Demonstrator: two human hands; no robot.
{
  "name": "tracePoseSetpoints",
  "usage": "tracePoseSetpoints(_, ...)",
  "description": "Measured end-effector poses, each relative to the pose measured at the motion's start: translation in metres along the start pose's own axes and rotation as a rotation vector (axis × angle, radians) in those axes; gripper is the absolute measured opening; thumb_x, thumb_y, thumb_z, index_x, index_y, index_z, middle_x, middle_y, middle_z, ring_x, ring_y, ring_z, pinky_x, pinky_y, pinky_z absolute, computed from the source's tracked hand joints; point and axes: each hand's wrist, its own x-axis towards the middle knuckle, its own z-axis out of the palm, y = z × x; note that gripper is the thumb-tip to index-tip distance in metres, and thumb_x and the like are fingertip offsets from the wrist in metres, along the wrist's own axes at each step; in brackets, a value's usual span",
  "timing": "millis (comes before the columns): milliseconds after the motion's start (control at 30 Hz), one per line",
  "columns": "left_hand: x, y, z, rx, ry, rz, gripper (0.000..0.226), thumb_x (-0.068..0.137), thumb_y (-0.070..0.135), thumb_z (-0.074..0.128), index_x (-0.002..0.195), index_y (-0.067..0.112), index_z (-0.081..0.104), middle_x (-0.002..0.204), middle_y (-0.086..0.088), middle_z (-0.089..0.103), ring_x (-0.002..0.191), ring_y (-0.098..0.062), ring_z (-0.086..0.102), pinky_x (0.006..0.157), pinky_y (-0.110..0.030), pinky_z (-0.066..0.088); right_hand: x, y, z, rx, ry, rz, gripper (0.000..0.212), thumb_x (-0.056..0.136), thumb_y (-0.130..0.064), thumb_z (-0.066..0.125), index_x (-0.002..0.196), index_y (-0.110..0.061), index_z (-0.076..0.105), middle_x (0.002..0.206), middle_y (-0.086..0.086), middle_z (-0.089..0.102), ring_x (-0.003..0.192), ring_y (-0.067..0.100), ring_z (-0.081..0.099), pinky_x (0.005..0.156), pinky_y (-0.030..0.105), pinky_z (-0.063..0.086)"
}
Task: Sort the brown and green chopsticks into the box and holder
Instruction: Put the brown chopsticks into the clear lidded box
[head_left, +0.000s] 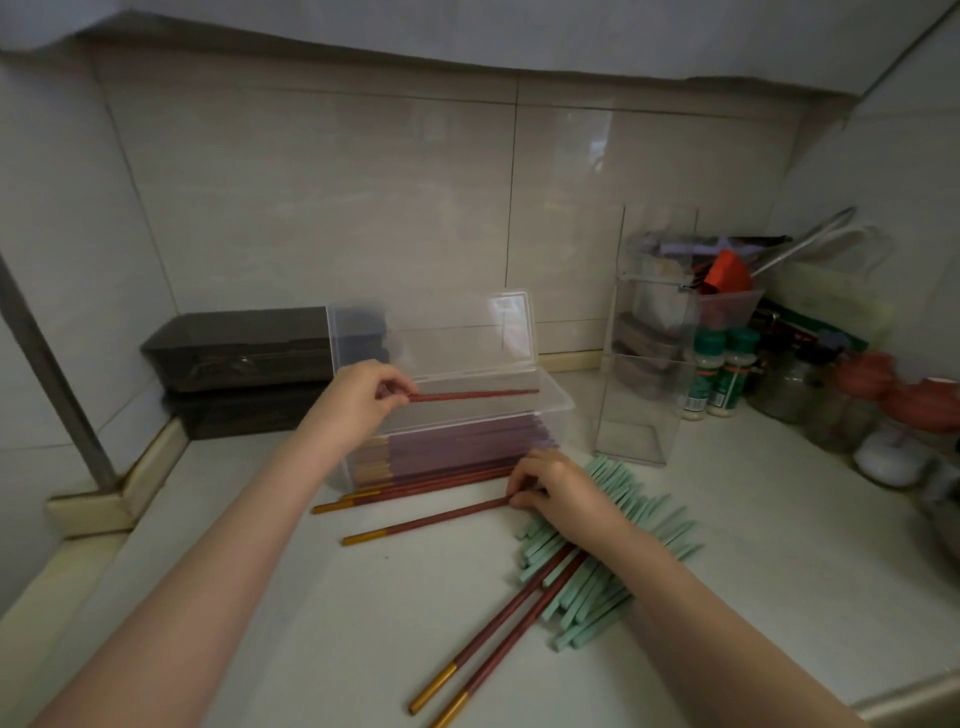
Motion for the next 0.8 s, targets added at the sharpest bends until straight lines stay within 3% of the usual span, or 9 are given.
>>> tracePoseSetpoints(167,0.003,-0.012,0.009,0.012,-0.149,-0.055,0.017,0.087,0.015,0.059,0.098,0.025,0.067,0.102,0.005,0.065,0.095,-0.008,0.057,0.088,-0.025,0.042,-0.009,0.001,-0.011,0.059,0.030,-0.016,0.005,0.083,-0.010,0.066,0.085,-0.014,0.065,0.085,-0.008,0.057,0.088,0.012,0.052,0.082,0.024,0.042)
tracePoseSetpoints(267,-0.007,-0.012,0.014,-0.039,0.036,0.030,0.019,0.088,0.014,0.057,0.097,0.029,0.065,0.098,0.012,0.061,0.092,-0.001,0.054,0.088,-0.022,0.041,-0.016,0.002,-0.022,0.074,0.058,-0.019,0.006,0.083,-0.009,0.065,0.085,-0.015,0.065,0.084,-0.010,0.057,0.087,0.009,0.051,0.082,0.021,0.040)
tracePoseSetpoints(367,-0.029,-0.005,0.013,-0.126,0.241,0.190,0.024,0.088,0.008,0.056,0.095,0.029,0.065,0.093,0.019,0.059,0.091,0.006,0.055,0.085,-0.009,0.039,-0.025,0.004,-0.035,0.108,0.074,-0.006,0.008,0.082,-0.009,0.067,0.084,-0.017,0.065,0.087,-0.006,0.060,0.087,0.010,0.055,0.082,0.021,0.042)
tracePoseSetpoints(433,-0.050,-0.003,0.018,-0.114,0.230,0.314,0.020,0.088,0.006,0.056,0.095,0.022,0.067,0.093,0.012,0.062,0.093,0.003,0.056,0.085,-0.008,0.039,-0.029,0.005,-0.046,0.139,0.088,0.018,0.013,0.082,-0.009,0.067,0.083,-0.022,0.064,0.086,-0.006,0.061,0.086,0.007,0.056,0.081,0.020,0.043)
tracePoseSetpoints(500,-0.071,-0.008,0.029,-0.059,0.150,0.381,0.018,0.090,0.018,0.052,0.098,0.020,0.067,0.096,0.011,0.061,0.094,0.003,0.055,0.087,-0.008,0.038,-0.031,0.006,-0.060,0.137,0.133,0.015,0.017,0.081,-0.008,0.068,0.081,-0.024,0.063,0.083,-0.011,0.061,0.083,0.003,0.056,0.078,0.015,0.043)
tracePoseSetpoints(633,-0.089,-0.030,0.046,0.001,0.021,0.339,0.032,0.090,0.037,0.040,0.104,0.024,0.066,0.103,0.015,0.056,0.100,0.004,0.052,0.089,-0.009,0.037,-0.023,0.003,-0.084,0.032,0.177,-0.038,0.014,0.079,-0.005,0.069,0.080,-0.019,0.066,0.079,-0.014,0.059,0.083,0.001,0.054,0.074,0.005,0.038)
tracePoseSetpoints(733,-0.083,-0.043,0.048,-0.026,0.104,0.239,0.019,0.092,0.019,0.052,0.104,0.018,0.066,0.105,0.009,0.057,0.098,0.001,0.052,0.088,-0.009,0.037,-0.011,-0.003,-0.098,-0.028,0.210,-0.082,0.009,0.079,-0.004,0.069,0.081,-0.012,0.068,0.077,-0.011,0.058,0.078,0.003,0.052,0.074,0.009,0.038)
tracePoseSetpoints(800,-0.082,-0.052,0.052,0.078,0.092,0.225,0.020,0.089,0.015,0.055,0.106,0.018,0.065,0.106,0.007,0.058,0.097,-0.004,0.054,0.087,-0.019,0.043,-0.001,-0.009,-0.106,0.010,0.308,-0.077,0.007,0.079,-0.004,0.068,0.082,-0.010,0.068,0.076,-0.014,0.056,0.077,0.006,0.052,0.074,0.009,0.038)
